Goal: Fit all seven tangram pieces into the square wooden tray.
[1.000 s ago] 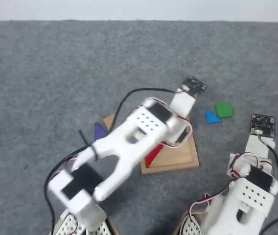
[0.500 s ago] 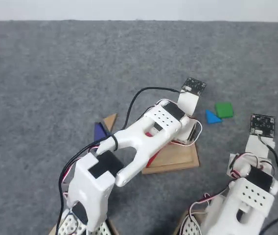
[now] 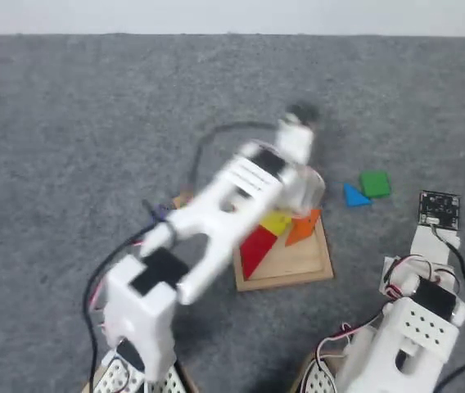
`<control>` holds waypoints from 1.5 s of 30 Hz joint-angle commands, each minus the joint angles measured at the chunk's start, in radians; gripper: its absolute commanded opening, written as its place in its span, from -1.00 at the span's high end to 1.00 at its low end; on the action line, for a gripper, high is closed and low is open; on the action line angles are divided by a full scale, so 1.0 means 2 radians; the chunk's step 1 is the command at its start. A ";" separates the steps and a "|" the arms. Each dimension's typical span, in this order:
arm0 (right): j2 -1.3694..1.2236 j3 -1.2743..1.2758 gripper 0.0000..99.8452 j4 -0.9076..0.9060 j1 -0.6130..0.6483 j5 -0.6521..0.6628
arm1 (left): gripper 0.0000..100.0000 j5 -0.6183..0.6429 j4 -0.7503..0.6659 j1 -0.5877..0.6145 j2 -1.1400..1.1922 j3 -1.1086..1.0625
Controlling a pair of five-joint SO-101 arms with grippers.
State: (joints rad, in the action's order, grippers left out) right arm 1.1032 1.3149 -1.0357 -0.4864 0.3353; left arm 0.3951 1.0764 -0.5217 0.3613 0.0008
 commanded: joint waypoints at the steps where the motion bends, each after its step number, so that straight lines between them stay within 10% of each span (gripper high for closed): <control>1: 0.012 -0.008 0.98 -0.001 0.017 -0.002 | 0.51 -0.028 0.012 0.101 -0.130 0.012; 16: -0.188 -0.175 0.97 0.000 0.316 -0.050 | 0.50 -0.124 -0.042 0.365 -0.330 -0.326; 45: -0.524 -0.349 0.97 0.123 0.323 -0.046 | 0.50 -0.137 -0.101 0.385 -0.355 -0.387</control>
State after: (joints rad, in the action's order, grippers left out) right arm 0.0629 0.6935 -0.8071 0.1504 0.2463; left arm 0.1312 0.8999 0.2470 -0.3046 -0.7818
